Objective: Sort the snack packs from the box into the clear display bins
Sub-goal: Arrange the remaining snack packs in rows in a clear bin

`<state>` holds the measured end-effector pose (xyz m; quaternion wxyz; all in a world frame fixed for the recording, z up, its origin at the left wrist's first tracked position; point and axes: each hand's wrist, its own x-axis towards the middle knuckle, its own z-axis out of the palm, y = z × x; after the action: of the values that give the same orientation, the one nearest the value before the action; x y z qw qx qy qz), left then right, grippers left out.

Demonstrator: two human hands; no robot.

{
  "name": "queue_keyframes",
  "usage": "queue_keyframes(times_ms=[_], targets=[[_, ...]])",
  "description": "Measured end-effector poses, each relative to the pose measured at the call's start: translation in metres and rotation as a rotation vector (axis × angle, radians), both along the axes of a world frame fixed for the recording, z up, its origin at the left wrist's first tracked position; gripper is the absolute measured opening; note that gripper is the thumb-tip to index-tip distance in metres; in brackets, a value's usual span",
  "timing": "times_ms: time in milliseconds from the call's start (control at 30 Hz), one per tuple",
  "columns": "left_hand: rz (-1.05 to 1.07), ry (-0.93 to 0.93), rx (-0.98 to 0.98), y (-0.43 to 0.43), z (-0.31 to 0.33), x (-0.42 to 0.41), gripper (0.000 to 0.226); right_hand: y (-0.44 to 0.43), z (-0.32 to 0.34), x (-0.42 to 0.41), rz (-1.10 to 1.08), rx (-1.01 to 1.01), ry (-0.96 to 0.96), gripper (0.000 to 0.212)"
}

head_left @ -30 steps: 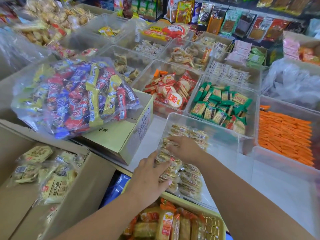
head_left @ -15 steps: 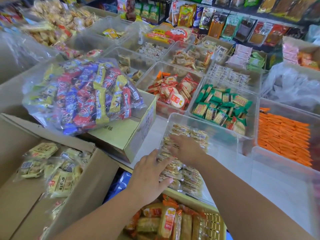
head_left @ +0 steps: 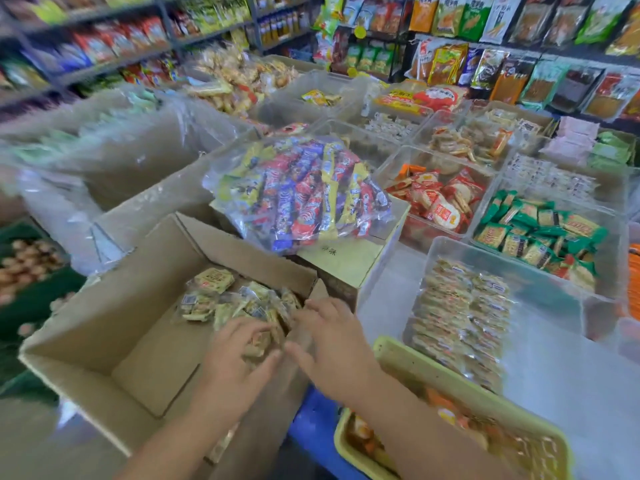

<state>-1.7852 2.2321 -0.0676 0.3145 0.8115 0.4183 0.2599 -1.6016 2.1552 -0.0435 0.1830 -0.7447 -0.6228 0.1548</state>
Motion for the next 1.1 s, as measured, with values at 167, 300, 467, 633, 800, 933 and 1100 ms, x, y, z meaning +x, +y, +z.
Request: queue_keyframes(times_ms=[167, 300, 467, 633, 800, 933, 1100], targets=[[0.244, 0.223, -0.234, 0.088, -0.013, -0.066, 0.05, 0.038, -0.025, -0.087, -0.095, -0.109, -0.012, 0.056], [0.241, 0.338, -0.397, 0.163, -0.03, -0.093, 0.065, 0.057, -0.037, -0.115, -0.284, -0.224, -0.061, 0.061], [0.255, 0.357, -0.562, 0.237, -0.065, -0.093, 0.08, 0.064, -0.041, -0.126, -0.349, -0.348, -0.243, 0.068], [0.425, 0.204, -0.765, 0.267, -0.1, -0.071, 0.106, 0.066, -0.038, -0.131, -0.408, -0.381, -0.284, 0.061], [0.534, 0.196, -0.897, 0.275, -0.119, -0.054, 0.102, 0.069, -0.039, -0.134, -0.444, -0.407, -0.313, 0.058], [0.534, 0.065, -1.039, 0.273, -0.12, -0.044, 0.052, 0.07, -0.039, -0.135, -0.455, -0.424, -0.332, 0.056], [0.448, 0.149, -1.087, 0.277, -0.114, -0.046, 0.045, 0.071, -0.037, -0.136, -0.468, -0.423, -0.329, 0.057]])
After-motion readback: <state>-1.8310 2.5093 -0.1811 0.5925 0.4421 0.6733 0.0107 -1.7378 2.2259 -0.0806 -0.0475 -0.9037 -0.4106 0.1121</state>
